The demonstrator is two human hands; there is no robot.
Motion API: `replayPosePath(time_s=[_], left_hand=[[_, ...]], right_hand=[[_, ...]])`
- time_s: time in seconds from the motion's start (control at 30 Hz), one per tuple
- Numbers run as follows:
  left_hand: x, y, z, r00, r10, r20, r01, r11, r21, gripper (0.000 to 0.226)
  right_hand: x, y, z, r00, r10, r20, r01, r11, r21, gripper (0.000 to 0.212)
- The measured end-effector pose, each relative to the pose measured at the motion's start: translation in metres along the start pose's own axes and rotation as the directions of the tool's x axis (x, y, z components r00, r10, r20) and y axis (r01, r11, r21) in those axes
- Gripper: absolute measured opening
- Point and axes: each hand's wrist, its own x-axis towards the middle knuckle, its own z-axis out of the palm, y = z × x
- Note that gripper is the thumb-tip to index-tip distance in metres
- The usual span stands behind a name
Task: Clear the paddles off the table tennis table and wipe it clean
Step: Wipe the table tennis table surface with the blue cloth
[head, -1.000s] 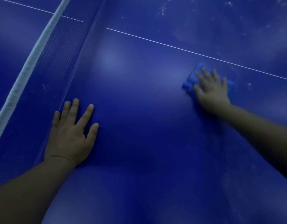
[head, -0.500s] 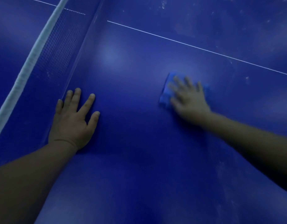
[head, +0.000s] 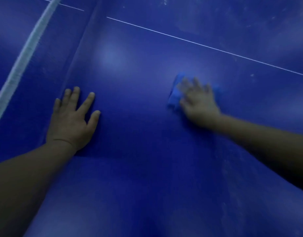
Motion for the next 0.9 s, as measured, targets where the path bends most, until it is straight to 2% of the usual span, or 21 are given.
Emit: replayPosePath(time_s=[0.03,0.07,0.1,0.13,0.17,0.2,0.23,0.27,0.3,0.33,0.37,0.4,0.47,0.57,0.63,0.7,0.73,0.77,0.8,0.83,0.9], left_hand=[[0.001,0.000,0.000,1.000,0.000,-0.004,0.000,1.000,-0.007,0.077],[0.001,0.000,0.000,1.000,-0.002,-0.005,0.002,1.000,-0.008,0.077],[0.001,0.001,0.001,1.000,-0.003,-0.004,0.003,1.000,0.003,0.078],[0.000,0.001,0.003,1.000,-0.003,-0.006,0.003,1.000,0.018,0.078],[0.000,0.001,0.003,1.000,-0.003,-0.011,0.003,1.000,0.026,0.078],[0.001,0.002,0.003,1.000,-0.004,-0.017,0.005,1.000,0.028,0.078],[0.002,0.002,0.003,1.000,-0.003,-0.023,0.004,1.000,0.027,0.079],[0.002,0.002,0.003,1.000,0.003,-0.027,-0.002,1.000,0.025,0.079],[0.001,0.003,0.002,1.000,0.008,-0.030,-0.007,1.000,0.027,0.079],[0.000,0.003,0.002,0.999,0.005,-0.037,-0.004,0.999,0.035,0.081],[-0.002,0.003,0.001,0.999,-0.001,-0.046,0.003,0.999,0.040,0.083],[-0.002,0.004,0.001,0.998,-0.008,-0.055,0.010,0.999,0.043,0.085],[-0.001,0.004,0.000,0.999,-0.005,-0.051,0.009,0.997,0.073,0.087],[-0.003,0.008,-0.006,1.000,0.012,-0.029,-0.009,0.995,0.099,0.087],[-0.016,0.014,-0.009,0.999,0.012,-0.030,-0.010,0.999,0.047,0.084],[-0.041,0.025,-0.009,0.998,0.062,-0.007,-0.062,0.998,0.011,0.081],[-0.058,0.032,-0.007,0.994,0.112,0.006,-0.112,0.994,0.009,0.080],[-0.075,0.040,-0.003,0.985,0.169,0.021,-0.170,0.985,0.012,0.078],[-0.094,0.047,0.002,0.974,0.223,0.036,-0.223,0.975,0.015,0.076],[-0.111,0.053,0.008,0.963,0.264,0.051,-0.265,0.964,0.017,0.075],[-0.136,0.060,0.021,0.946,0.314,0.077,-0.318,0.947,0.041,0.073]], right_hand=[[-0.041,-0.020,0.004,0.972,-0.232,0.046,0.234,0.972,-0.034,0.061],[-0.087,-0.033,0.009,0.880,-0.463,0.107,0.469,0.883,-0.036,0.057],[-0.121,-0.036,0.007,0.760,-0.627,0.169,0.637,0.771,-0.008,0.054],[-0.135,-0.028,0.002,0.665,-0.717,0.207,0.728,0.684,0.032,0.052],[-0.128,-0.012,-0.003,0.608,-0.763,0.220,0.772,0.633,0.061,0.051],[-0.106,0.007,-0.004,0.628,-0.750,0.207,0.760,0.648,0.039,0.051],[-0.075,0.025,0.000,0.729,-0.663,0.168,0.673,0.740,0.001,0.052],[-0.041,0.044,0.001,0.876,-0.471,0.100,0.474,0.880,-0.005,0.056],[-0.010,0.062,-0.004,0.976,-0.214,0.044,0.214,0.977,0.014,0.061],[0.014,0.077,-0.008,0.999,0.037,0.026,-0.038,0.998,0.042,0.064],[0.027,0.086,-0.011,0.973,0.227,0.028,-0.228,0.972,0.062,0.064],[0.029,0.086,-0.010,0.951,0.309,0.023,-0.310,0.948,0.066,0.062],[0.007,0.064,-0.002,0.965,0.261,0.007,-0.261,0.964,0.045,0.061],[-0.105,0.004,0.008,0.995,-0.097,0.022,0.097,0.995,-0.003,0.060],[-0.185,-0.020,0.012,0.918,-0.388,0.084,0.390,0.921,-0.011,0.054],[-0.195,-0.006,0.004,0.834,-0.530,0.154,0.534,0.845,0.016,0.053],[-0.175,0.008,0.004,0.847,-0.512,0.140,0.518,0.856,-0.003,0.054],[-0.149,0.020,0.005,0.907,-0.407,0.106,0.411,0.911,-0.020,0.056],[-0.120,0.032,0.003,0.973,-0.222,0.059,0.223,0.975,-0.002,0.059],[-0.094,0.042,-0.002,0.998,-0.032,0.045,0.031,0.999,0.023,0.061],[-0.067,0.050,-0.007,0.977,0.211,0.036,-0.213,0.975,0.066,0.061]])
